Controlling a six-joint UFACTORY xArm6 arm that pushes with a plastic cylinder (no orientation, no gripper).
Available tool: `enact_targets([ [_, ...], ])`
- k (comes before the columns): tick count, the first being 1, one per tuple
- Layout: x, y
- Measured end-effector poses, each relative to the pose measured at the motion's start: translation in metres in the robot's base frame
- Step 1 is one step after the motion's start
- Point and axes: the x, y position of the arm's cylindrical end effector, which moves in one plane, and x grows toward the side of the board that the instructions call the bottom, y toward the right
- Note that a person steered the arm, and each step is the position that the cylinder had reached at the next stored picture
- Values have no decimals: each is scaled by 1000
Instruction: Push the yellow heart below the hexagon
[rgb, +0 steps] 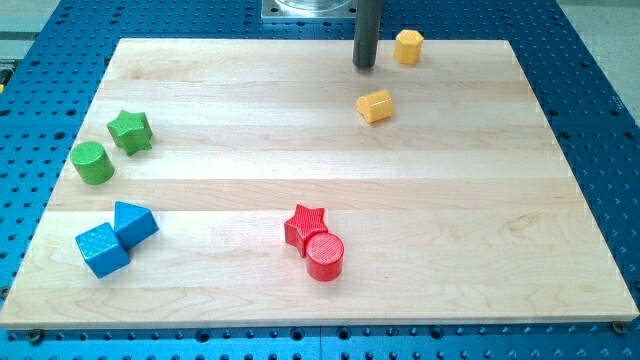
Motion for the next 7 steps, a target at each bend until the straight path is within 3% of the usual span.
enact_targets([
  [1, -21, 59],
  [2, -11, 96],
  [3, 28, 13],
  [4, 107, -29],
  [5, 148, -57],
  [6, 174, -60],
  [7, 144, -20],
])
